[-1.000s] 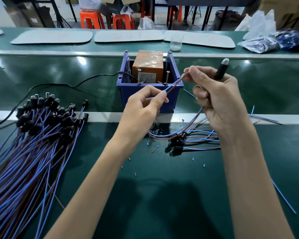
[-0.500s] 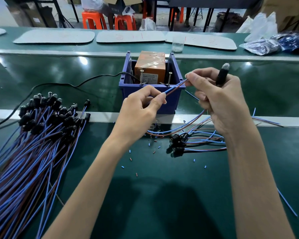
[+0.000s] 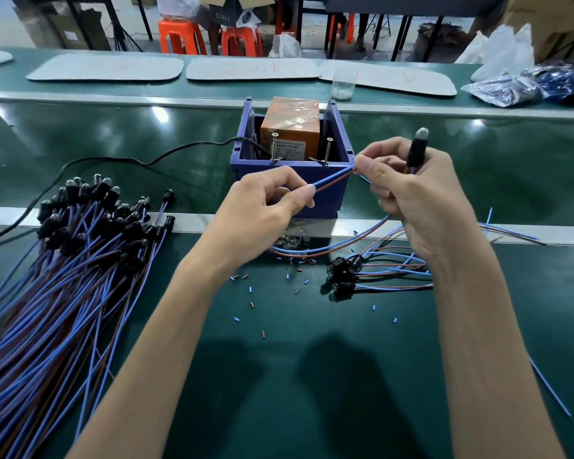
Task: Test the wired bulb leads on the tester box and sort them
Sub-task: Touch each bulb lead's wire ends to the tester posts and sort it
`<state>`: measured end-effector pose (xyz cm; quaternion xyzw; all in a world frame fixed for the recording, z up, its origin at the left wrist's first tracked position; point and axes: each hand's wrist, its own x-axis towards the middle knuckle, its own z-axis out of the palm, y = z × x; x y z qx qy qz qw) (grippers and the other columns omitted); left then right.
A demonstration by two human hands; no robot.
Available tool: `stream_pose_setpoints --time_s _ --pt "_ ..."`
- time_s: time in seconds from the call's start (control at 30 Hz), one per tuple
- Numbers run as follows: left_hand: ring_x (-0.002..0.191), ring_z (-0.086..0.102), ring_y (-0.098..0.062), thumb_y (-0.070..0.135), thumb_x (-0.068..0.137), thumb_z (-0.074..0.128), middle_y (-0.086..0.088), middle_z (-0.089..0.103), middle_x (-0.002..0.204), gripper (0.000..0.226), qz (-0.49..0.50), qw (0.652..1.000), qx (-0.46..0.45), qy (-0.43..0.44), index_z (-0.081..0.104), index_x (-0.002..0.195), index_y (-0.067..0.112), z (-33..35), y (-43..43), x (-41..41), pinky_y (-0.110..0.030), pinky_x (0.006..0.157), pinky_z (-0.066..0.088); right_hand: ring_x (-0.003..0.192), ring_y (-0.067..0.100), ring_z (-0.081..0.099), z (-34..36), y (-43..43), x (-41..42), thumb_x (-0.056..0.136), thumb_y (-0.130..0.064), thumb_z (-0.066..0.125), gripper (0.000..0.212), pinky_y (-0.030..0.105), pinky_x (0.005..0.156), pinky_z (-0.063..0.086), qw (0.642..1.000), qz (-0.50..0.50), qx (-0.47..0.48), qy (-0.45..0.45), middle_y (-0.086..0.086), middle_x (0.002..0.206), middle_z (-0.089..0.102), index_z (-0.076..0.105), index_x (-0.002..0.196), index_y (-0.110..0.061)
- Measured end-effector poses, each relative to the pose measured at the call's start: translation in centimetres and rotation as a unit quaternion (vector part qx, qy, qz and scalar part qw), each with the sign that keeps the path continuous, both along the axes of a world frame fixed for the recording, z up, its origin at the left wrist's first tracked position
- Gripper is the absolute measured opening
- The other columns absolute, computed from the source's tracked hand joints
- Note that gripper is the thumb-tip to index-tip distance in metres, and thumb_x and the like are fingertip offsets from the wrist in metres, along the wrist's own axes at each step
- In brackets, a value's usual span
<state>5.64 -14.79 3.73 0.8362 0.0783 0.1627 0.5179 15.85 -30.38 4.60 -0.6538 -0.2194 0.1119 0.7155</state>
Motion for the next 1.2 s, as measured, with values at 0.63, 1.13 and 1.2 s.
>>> stream_pose_setpoints --time_s 0.63,1.13,1.2 --pt "0.050 0.032 -0.006 0.025 0.094 0.060 0.012 0.045 0.053 0.022 0.002 1.000 0.007 0.007 0.065 0.074 0.018 0.4 0.3 0.0 -0.011 0.047 0.027 0.044 0.004 0.033 0.0 1.1 -0.3 0.084 0.002 0.066 0.018 0.013 0.039 0.024 0.997 -0.058 0.047 0.032 -0.005 0.058 0.054 0.069 0.073 -0.012" --pt "0.042 0.030 -0.002 0.021 0.095 0.057 0.015 0.037 0.043 0.029 0.029 0.997 -0.065 -0.029 0.060 0.066 0.020 1.0 1.8 -0.4 -0.012 0.042 0.024 0.044 0.003 0.030 -0.4 0.7 0.0 0.085 0.002 0.065 0.013 0.013 0.038 0.020 0.996 -0.083 0.030 0.034 -0.008 0.054 0.043 0.068 0.079 -0.010" --pt "0.043 0.029 -0.003 0.021 0.095 0.057 0.015 0.036 0.043 0.028 0.024 0.998 -0.060 -0.026 0.061 0.067 0.020 0.9 1.4 -0.2 -0.013 0.042 0.025 0.044 0.003 0.032 -0.4 1.2 -0.2 0.082 0.000 0.069 0.013 0.012 0.039 0.023 0.997 -0.073 -0.003 0.022 -0.006 0.055 0.042 0.070 0.077 -0.012"
